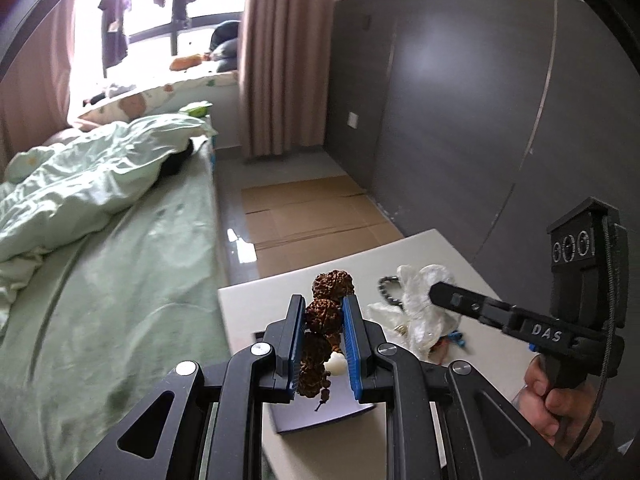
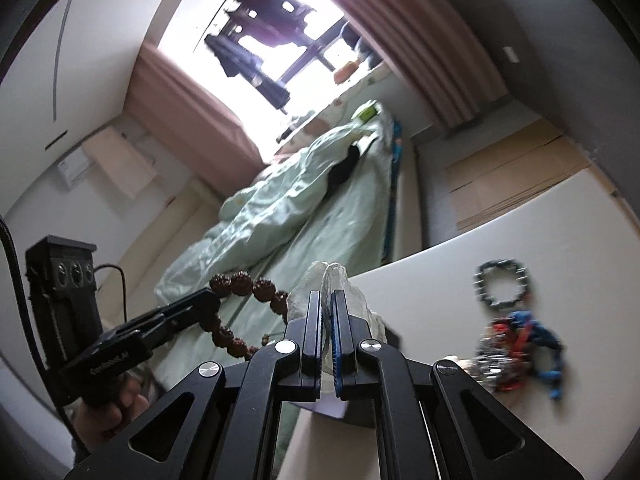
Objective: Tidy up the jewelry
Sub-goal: 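Lower the brown bead bracelet into the black box and open the left gripper, then grasp the red cord bracelet from the tangle with the left gripper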
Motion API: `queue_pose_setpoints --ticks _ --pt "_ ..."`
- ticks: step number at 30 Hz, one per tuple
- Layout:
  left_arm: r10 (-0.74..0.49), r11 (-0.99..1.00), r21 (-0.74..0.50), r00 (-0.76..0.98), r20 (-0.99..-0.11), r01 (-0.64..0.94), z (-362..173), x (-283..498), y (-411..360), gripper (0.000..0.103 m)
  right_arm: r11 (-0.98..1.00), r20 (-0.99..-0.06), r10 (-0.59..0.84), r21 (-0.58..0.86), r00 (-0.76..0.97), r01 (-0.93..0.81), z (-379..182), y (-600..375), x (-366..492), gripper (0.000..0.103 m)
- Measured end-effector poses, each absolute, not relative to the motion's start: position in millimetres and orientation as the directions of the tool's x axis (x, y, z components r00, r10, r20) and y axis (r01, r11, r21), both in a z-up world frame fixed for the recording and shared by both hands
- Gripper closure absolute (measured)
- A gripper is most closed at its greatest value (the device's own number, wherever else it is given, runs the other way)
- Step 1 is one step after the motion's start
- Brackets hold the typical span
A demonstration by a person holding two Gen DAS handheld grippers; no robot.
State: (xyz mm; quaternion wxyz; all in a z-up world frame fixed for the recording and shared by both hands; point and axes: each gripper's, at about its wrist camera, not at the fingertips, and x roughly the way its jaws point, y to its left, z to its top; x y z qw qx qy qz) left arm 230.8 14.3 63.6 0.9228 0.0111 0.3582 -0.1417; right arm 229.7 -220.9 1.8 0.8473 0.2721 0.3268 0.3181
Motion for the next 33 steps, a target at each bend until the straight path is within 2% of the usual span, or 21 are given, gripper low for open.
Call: queue_pose_setpoints --ticks 9,10,11,13,14,18,21,24,26,28,30,33 --pt "-0.216 0.973 -0.086 0.709 -0.671 0.215 59 226 47 0.083 0.634 -0.467 0.763 0.676 0.447 -0.376 -25 -169 254 0.096" --pt "-0.217 0.973 -0.090 0.707 -0.673 0.213 58 228 47 0.083 0.633 -0.486 0.766 0.682 0.420 -0.366 -31 -166 256 0.087" --pt "-0.219 0.973 -0.094 0.704 -0.676 0.213 56 229 47 0.083 0.639 -0.498 0.762 0.683 0.414 -0.355 -33 -167 257 0.060" --pt "-0.226 0.971 -0.104 0.696 -0.682 0.214 51 232 44 0.083 0.663 -0.506 0.737 0.668 0.448 -0.336 -33 -173 253 0.028" --pt "-0.233 0.970 -0.112 0.690 -0.686 0.217 48 234 43 0.083 0.675 -0.504 0.723 0.661 0.472 -0.328 -31 -180 250 0.023" --pt "-0.251 0.965 -0.127 0.671 -0.698 0.229 38 238 38 0.083 0.687 -0.498 0.700 0.665 0.512 -0.293 -26 -204 242 0.023" --pt "-0.258 0.963 -0.138 0.659 -0.707 0.230 30 242 31 0.083 0.743 -0.524 0.626 0.625 0.577 -0.239 -23 -224 234 0.012" --pt "-0.264 0.961 -0.136 0.646 -0.716 0.242 27 246 22 0.081 0.770 -0.523 0.591 0.593 0.614 -0.236 -16 -236 226 0.011" --pt "-0.254 0.961 -0.115 0.633 -0.732 0.252 24 248 13 0.068 0.779 -0.528 0.586 0.575 0.614 -0.249 -13 -242 223 0.011" --pt "-0.241 0.963 -0.100 0.634 -0.735 0.250 23 248 7 0.034 0.796 -0.551 0.570 0.553 0.610 -0.246 -14 -249 222 0.011" --pt "-0.241 0.962 -0.089 0.654 -0.718 0.257 26 245 3 0.026 0.805 -0.566 0.558 0.546 0.607 -0.231 -17 -254 225 0.011" --pt "-0.249 0.959 -0.086 0.659 -0.709 0.271 28 244 -6 0.026 0.810 -0.576 0.544 0.549 0.610 -0.204 -21 -272 228 0.011"
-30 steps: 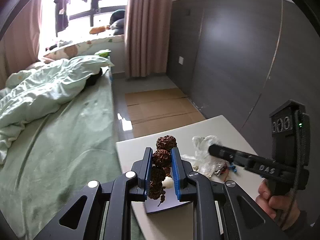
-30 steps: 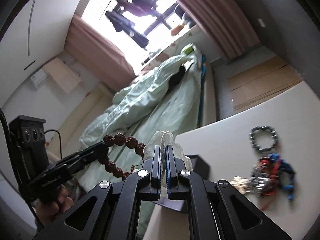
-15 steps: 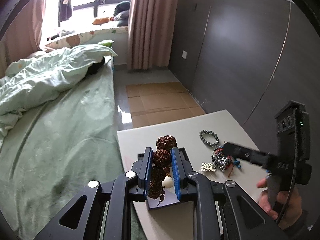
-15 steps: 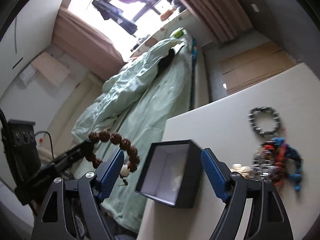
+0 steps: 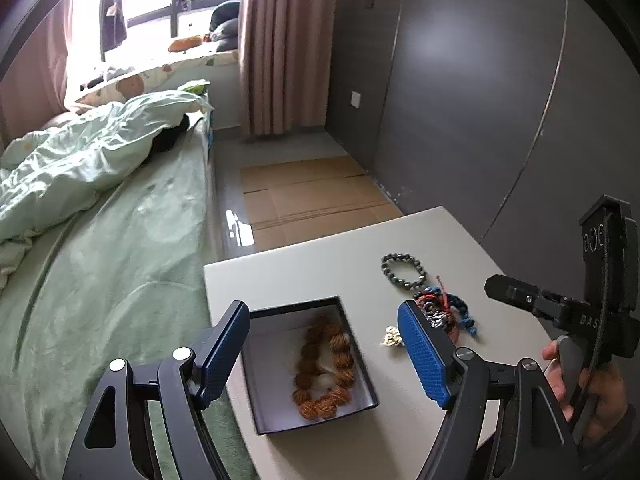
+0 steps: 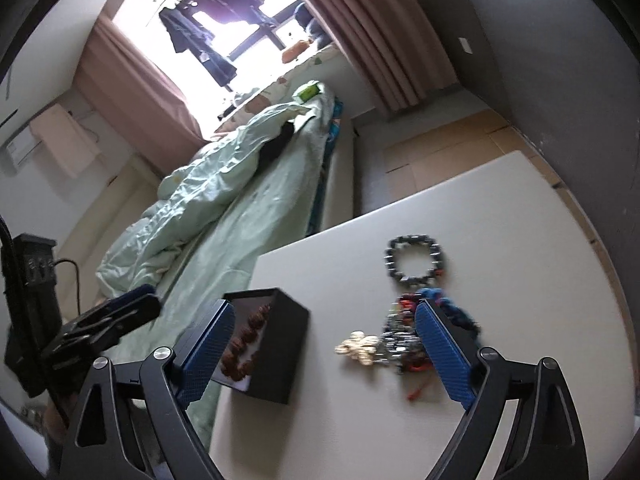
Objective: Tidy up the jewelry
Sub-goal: 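Grasp the red cord bracelet from the tangle with the left gripper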
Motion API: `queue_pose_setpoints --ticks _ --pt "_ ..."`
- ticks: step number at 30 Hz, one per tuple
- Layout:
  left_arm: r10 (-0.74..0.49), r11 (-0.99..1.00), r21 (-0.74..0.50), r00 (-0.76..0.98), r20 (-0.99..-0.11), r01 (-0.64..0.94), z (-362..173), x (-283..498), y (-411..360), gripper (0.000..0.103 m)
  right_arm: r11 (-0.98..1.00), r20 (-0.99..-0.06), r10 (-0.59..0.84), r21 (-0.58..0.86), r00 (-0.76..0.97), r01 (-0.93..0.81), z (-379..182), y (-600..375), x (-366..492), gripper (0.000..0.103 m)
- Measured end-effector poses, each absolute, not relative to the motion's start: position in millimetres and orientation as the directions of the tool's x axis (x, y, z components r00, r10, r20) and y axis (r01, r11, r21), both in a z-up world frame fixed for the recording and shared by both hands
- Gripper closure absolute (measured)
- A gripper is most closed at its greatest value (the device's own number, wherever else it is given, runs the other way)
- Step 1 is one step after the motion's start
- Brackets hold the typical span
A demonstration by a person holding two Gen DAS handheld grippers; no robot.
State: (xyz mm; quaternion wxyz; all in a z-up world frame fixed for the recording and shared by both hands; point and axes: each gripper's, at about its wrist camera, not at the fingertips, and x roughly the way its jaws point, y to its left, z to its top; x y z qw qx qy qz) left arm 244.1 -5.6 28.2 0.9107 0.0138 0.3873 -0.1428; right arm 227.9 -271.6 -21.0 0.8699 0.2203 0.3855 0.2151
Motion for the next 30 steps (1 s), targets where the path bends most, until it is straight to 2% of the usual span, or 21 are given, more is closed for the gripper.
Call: queue_pose_setpoints --ticks 4,13,20,23,25,30 --pt "-0.263 0.953 -0.089 0.652 -0.711 0.288 26 247 -25 0.026 0.834 -0.605 0.494 0.531 0.624 -0.146 -25 -298 228 0.011" --pt "-0.337 0.917 -0.113 0.592 -0.732 0.383 5 252 -80 0.026 0.829 -0.630 0.480 0.554 0.611 -0.081 -36 -338 228 0.013" --pt "-0.374 0.893 -0.136 0.536 -0.757 0.430 -17 261 -112 0.028 0.814 -0.640 0.491 0.578 0.591 -0.051 -43 -351 229 0.039" --pt "-0.380 0.888 -0.153 0.506 -0.774 0.434 -28 268 -123 0.040 0.809 -0.651 0.494 0.587 0.576 -0.030 -48 -356 231 0.049" --pt "-0.386 0.883 -0.164 0.483 -0.786 0.439 -37 272 -132 0.049 0.803 -0.655 0.494 0.596 0.572 -0.011 -51 -360 231 0.051" --pt "-0.405 0.874 -0.197 0.441 -0.801 0.444 -54 282 -148 0.065 0.787 -0.664 0.496 0.616 0.560 0.033 -59 -374 231 0.063"
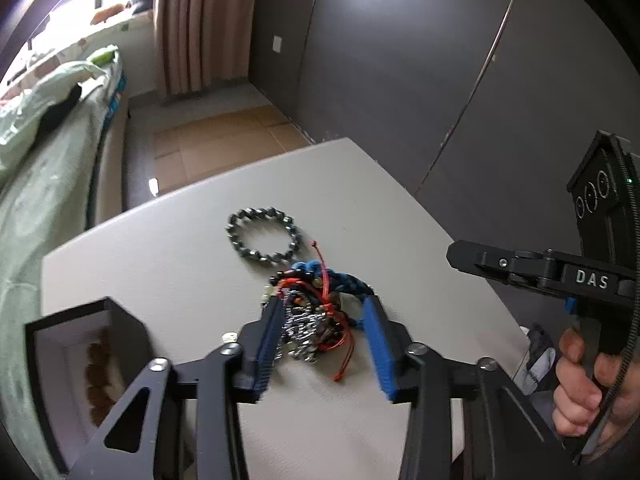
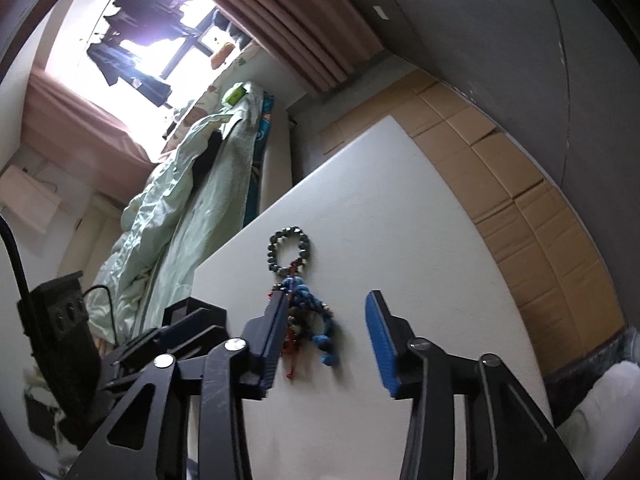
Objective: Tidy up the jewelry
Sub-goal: 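Grasp the red cord bracelet from the tangle with the left gripper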
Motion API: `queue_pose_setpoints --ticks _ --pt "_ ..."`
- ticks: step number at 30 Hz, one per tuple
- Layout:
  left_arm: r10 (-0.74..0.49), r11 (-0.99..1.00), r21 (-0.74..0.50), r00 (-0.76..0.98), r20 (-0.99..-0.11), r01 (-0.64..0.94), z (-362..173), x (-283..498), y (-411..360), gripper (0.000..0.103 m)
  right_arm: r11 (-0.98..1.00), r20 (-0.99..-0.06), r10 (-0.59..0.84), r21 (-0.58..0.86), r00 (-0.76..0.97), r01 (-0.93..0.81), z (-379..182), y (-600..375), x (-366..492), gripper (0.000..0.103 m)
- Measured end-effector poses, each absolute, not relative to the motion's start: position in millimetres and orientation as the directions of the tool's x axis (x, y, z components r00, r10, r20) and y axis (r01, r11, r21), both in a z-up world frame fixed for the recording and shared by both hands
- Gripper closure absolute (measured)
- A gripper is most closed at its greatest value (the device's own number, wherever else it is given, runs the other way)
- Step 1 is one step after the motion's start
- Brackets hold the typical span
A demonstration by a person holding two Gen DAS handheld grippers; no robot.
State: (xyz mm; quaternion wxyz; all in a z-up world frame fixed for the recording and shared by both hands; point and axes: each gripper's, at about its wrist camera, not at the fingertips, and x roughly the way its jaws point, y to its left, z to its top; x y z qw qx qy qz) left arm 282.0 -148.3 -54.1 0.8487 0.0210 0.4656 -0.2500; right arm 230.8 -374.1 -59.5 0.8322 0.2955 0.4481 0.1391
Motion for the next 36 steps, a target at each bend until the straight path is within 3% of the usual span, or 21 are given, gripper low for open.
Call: queue_pose_setpoints --ticks 15,17,21,26,36 --pt "-0.349 0.886 -0.147 0.423 -0.836 0.440 -88 291 -179 0.070 0.761 -0.658 0.509 0.645 0.555 0.067 -65 -387 233 0.066" --pt "-0.346 0.887 -0.143 0.426 -0.836 0.440 -90 293 -178 0.075 0.762 -0.659 0.510 0.644 0.553 0.065 -65 -386 233 0.066" --pt "-0.362 0.886 -0.160 0.433 -0.826 0.436 -90 295 -173 0.097 0.771 -0.667 0.510 0.635 0.543 0.056 -67 -381 234 0.066" --pt "-0.397 0.881 -0.185 0.466 -0.791 0.435 -73 291 -160 0.097 0.788 -0.688 0.510 0.614 0.517 0.040 -72 -369 238 0.075" --pt "-0.502 0.852 -0.316 0.481 -0.719 0.417 -42 288 -120 0.097 0.833 -0.727 0.483 0.553 0.487 -0.002 -74 -339 248 0.077"
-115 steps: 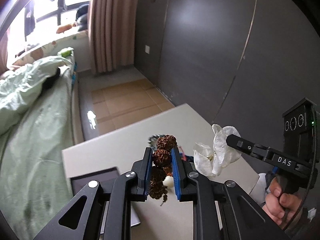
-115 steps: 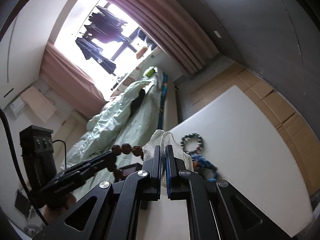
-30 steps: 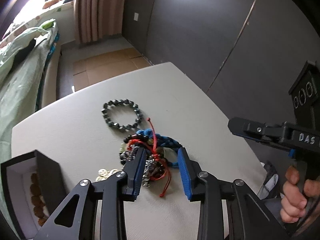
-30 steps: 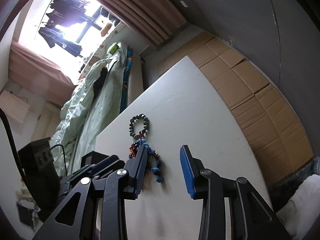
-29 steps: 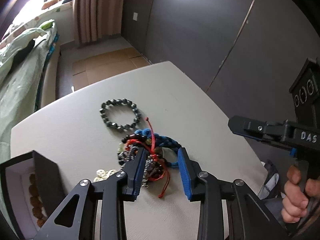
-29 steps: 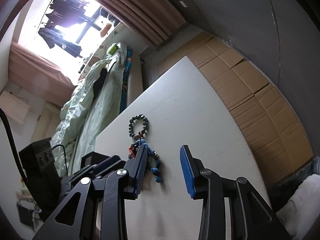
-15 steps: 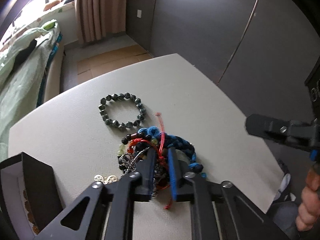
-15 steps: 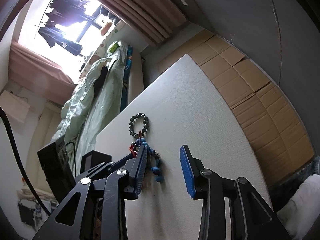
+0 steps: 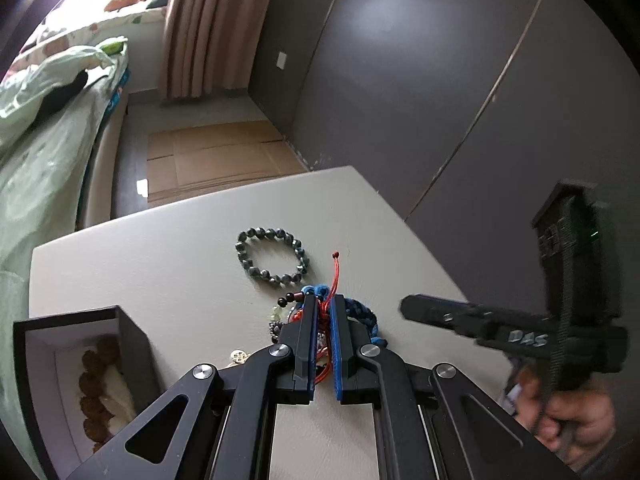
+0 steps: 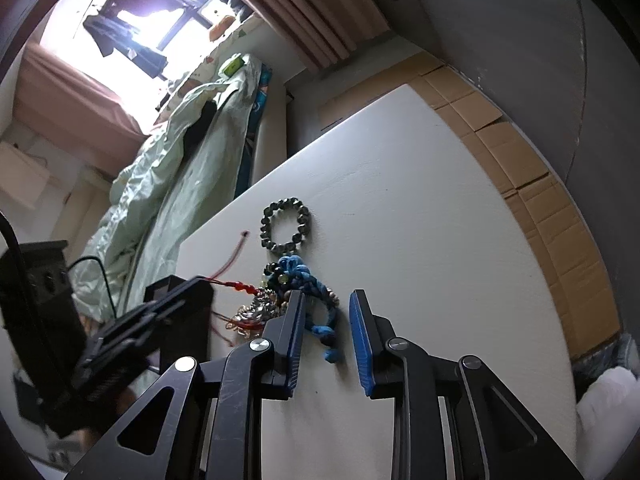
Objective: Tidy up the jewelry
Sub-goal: 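Grasp the red cord bracelet from the tangle with the left gripper, then carry the red cord bracelet into the black box and release it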
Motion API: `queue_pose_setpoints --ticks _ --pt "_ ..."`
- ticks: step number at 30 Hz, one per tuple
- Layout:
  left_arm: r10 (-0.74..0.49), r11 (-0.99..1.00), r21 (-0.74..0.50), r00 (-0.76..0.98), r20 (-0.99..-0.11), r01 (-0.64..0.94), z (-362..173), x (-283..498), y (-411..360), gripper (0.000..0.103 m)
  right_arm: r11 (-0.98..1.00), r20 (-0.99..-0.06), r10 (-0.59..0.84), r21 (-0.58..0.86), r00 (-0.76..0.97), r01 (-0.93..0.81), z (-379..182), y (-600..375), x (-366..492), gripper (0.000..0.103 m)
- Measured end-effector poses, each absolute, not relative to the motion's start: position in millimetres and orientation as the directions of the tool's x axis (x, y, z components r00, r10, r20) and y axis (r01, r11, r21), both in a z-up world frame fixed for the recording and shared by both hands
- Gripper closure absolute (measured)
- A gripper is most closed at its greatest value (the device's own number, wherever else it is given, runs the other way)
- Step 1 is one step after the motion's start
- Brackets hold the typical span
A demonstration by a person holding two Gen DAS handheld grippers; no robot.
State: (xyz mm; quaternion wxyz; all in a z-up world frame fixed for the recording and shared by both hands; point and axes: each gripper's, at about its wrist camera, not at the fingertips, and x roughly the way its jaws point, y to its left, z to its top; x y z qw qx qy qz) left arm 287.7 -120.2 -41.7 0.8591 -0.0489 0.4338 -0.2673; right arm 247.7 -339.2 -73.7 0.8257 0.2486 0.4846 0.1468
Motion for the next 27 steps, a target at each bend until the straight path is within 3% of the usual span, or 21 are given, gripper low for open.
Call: queue_pose_setpoints --ticks 13,20,27 --pt "-0.576 0.815 -0.414 0.487 -0.657 0.406 -23 282 -79 0.097 0.929 -0.825 0.353 0.365 0.442 -0.060 -84 -291 271 0.077" --pt "-0.593 0.803 -0.410 0.514 -0.620 0.433 -7 274 -70 0.097 0.946 -0.843 0.319 0.314 0.433 -0.085 -87 -284 269 0.101" --pt "-0.561 0.828 -0.390 0.578 -0.593 0.404 12 267 -50 0.097 0.906 -0.768 0.408 0.407 0.493 -0.115 -64 -289 259 0.101"
